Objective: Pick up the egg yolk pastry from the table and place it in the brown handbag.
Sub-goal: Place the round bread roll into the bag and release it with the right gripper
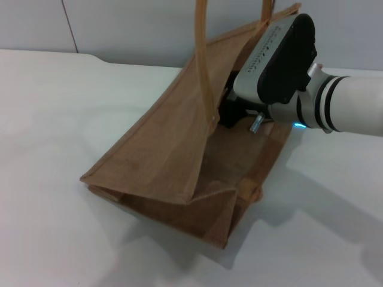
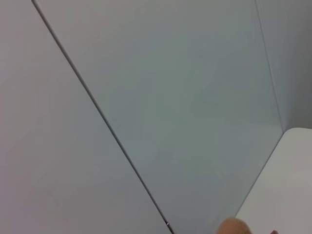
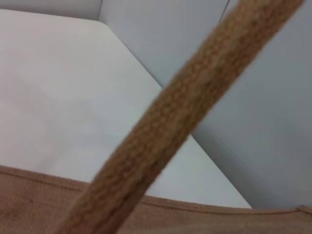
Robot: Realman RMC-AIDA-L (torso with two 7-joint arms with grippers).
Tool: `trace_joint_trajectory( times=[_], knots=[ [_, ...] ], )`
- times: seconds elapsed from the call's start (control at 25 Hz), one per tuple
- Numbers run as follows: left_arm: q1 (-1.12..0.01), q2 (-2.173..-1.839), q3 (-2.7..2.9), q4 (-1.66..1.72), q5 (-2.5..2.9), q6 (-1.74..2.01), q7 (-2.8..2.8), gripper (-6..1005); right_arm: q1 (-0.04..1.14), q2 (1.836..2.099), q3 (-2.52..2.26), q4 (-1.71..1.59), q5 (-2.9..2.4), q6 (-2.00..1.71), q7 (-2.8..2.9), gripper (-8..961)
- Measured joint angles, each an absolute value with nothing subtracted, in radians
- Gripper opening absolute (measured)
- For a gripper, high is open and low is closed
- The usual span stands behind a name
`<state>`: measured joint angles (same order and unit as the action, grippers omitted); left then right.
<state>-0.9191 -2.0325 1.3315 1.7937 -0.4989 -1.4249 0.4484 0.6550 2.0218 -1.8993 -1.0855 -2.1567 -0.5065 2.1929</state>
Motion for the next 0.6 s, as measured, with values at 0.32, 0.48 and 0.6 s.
trace_joint_trajectory(
  times=[0.32, 0.48, 0.6],
  knots=[
    [-0.908, -2.032, 1.319, 1.788, -0.489, -1.425, 0.448, 127, 0.637, 2.022, -1.903, -1.097, -2.159, -0.501, 2.192, 744],
    [-0.897, -2.03, 1.316, 1.787, -0.488, -1.416, 0.448, 127, 0.624, 2.021, -1.896, -1.101, -2.16, -0.501, 2.192, 793],
    [-0.891, -2.03, 1.299, 1.785, -0.488, -1.414, 0.448, 128, 0.599, 2.02, -1.892, -1.121, -2.165, -0.501, 2.192, 831]
  ],
)
